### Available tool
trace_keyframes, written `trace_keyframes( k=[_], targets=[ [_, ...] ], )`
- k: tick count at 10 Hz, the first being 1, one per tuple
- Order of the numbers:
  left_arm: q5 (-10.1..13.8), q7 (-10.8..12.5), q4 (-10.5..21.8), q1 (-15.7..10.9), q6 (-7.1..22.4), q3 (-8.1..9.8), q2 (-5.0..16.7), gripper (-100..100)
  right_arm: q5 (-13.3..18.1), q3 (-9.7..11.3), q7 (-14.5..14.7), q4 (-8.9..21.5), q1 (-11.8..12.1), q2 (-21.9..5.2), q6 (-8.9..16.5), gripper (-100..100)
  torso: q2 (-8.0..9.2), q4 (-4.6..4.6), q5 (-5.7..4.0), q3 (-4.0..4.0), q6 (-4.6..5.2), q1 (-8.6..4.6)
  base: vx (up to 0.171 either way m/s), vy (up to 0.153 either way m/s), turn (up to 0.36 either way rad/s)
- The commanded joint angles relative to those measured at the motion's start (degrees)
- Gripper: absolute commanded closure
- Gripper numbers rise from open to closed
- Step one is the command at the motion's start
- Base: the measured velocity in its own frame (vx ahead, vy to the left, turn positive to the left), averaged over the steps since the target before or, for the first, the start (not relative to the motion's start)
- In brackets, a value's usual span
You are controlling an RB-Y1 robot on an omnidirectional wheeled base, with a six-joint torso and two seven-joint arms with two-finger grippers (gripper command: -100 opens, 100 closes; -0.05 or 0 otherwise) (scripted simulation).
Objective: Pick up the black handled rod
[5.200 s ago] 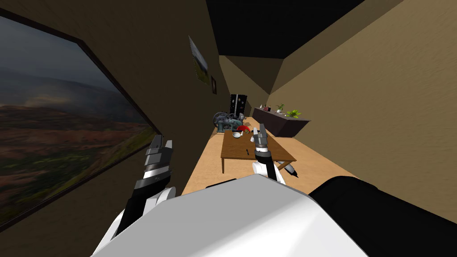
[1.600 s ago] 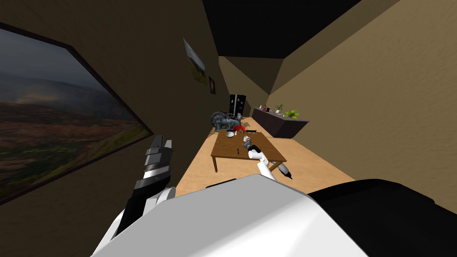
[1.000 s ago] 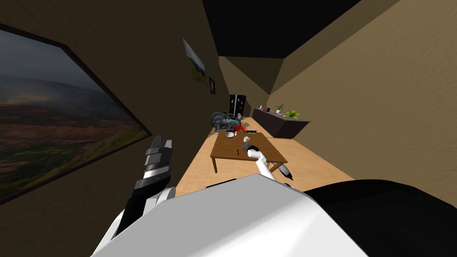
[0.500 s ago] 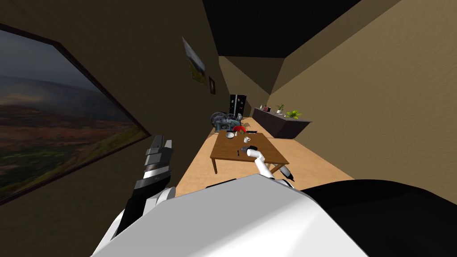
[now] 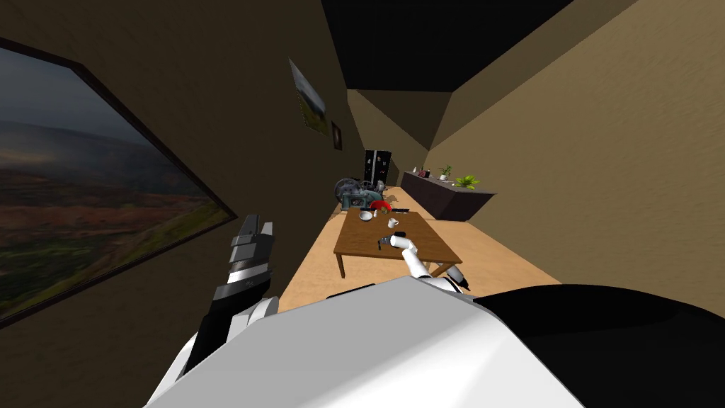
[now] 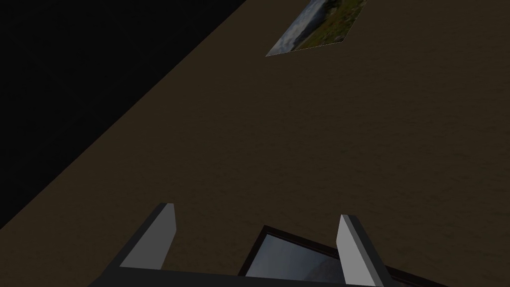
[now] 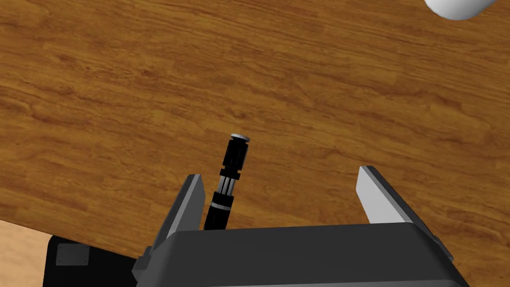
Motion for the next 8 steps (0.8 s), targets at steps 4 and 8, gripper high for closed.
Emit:
trace_keyframes(
  k=[4,8],
  targets=[
    [0.00,0.00,0.00,0.00,0.00,0.00,0.00,0,-2.05,-0.67,-5.93,7.69,-3.47,-0.64,6.60,-100,0.02,0.00,-0.01,0.01,0.01,-0.04,0.050,0.010,0.001],
    [0.00,0.00,0.00,0.00,0.00,0.00,0.00,0,-3.21,-1.21,-10.72,13.37,-6.36,-1.53,11.72,-100,0.01,0.01,0.00,0.01,0.01,-0.02,0.050,0.013,0.000]
  ],
)
